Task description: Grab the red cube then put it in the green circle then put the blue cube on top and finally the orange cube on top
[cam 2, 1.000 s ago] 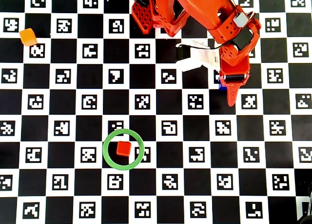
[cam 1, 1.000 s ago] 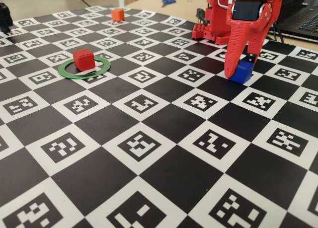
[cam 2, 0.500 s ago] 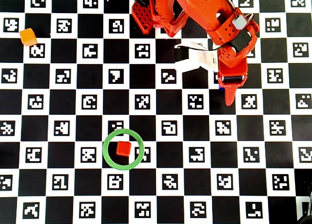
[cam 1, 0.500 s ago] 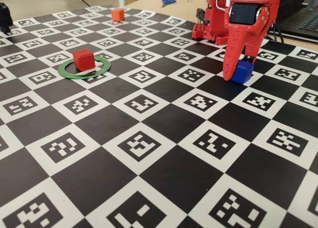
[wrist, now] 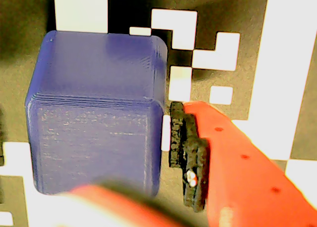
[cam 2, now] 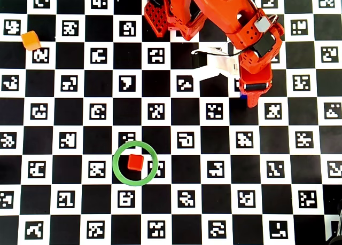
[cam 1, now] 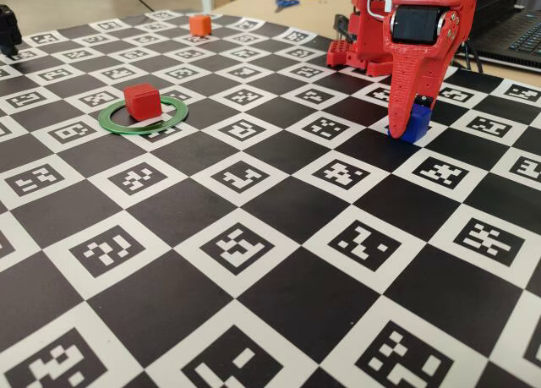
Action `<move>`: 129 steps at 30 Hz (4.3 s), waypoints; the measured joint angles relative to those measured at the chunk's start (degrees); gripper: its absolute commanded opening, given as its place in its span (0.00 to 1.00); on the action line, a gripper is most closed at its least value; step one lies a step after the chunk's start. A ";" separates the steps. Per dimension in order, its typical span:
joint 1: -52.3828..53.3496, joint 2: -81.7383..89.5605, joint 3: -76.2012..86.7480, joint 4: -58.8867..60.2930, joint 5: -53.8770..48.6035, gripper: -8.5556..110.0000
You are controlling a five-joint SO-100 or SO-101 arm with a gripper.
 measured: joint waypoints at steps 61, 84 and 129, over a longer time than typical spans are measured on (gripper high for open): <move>52.12 -27.33 -74.18 49.48 -46.67 0.10; 61.96 -48.16 -94.39 49.92 -53.79 0.10; 62.14 -49.22 -80.33 38.85 -52.38 0.10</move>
